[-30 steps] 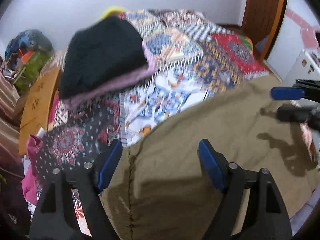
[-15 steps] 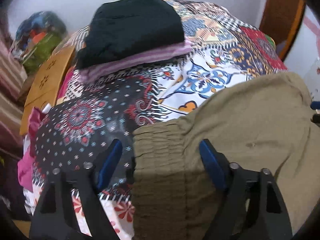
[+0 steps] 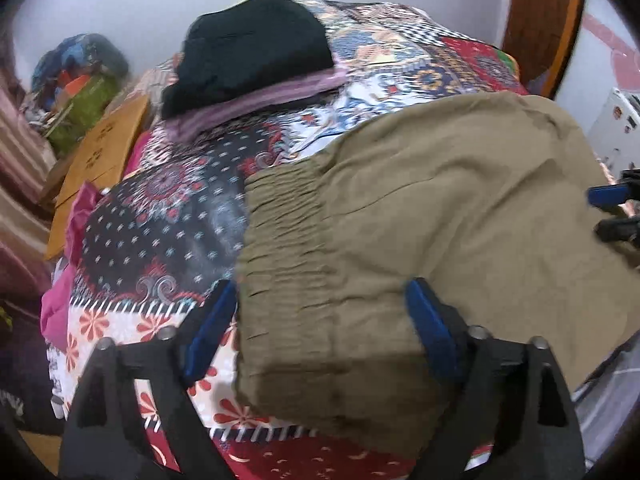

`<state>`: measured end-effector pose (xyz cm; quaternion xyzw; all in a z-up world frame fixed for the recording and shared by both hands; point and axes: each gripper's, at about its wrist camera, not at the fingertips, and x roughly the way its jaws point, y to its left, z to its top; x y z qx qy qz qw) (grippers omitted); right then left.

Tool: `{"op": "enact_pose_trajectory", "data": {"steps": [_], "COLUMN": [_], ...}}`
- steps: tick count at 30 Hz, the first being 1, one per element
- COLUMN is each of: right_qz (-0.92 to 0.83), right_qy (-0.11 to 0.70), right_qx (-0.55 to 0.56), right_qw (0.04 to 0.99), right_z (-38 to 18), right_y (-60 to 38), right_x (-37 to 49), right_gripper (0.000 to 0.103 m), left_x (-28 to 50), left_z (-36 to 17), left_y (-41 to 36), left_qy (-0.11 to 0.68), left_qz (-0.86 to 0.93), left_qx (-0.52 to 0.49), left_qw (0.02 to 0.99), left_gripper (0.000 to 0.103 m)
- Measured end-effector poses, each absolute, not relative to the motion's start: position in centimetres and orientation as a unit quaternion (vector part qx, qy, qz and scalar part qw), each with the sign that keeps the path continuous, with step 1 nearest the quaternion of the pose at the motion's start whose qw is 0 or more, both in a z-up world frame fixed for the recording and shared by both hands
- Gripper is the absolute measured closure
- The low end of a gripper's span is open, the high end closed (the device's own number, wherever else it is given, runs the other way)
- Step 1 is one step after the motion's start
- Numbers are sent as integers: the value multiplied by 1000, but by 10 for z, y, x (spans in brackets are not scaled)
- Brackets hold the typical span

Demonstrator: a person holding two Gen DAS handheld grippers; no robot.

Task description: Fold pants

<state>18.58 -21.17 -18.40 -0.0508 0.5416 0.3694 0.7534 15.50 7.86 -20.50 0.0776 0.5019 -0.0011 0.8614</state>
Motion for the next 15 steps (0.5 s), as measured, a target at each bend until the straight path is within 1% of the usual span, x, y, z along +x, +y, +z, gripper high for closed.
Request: {"op": "enact_pose_trajectory", "data": {"steps": [5, 8, 13, 15], "right_qz": [338, 311, 267, 254], "right_qy": [548, 557, 554, 545], "right_qx": [-84, -75, -39, -21], "right_qw": [761, 767, 787, 799], "right_z": [-182, -181, -171, -163], "right_y": [-230, -251, -283, -293], "right_x": [177, 177, 180, 182], "right_gripper": [55, 55, 55, 52], "left_x": [148, 145, 141, 139], "left_z": [-201, -199, -182, -175], "left_y": [91, 101, 124, 126], "left_qy": [498, 499, 497, 497], "left_qz": [6, 12, 14, 18], "left_qx": [94, 97, 45, 35], "left_qw": [862, 861, 866, 867], "left_gripper": [8, 8, 8, 8]}}
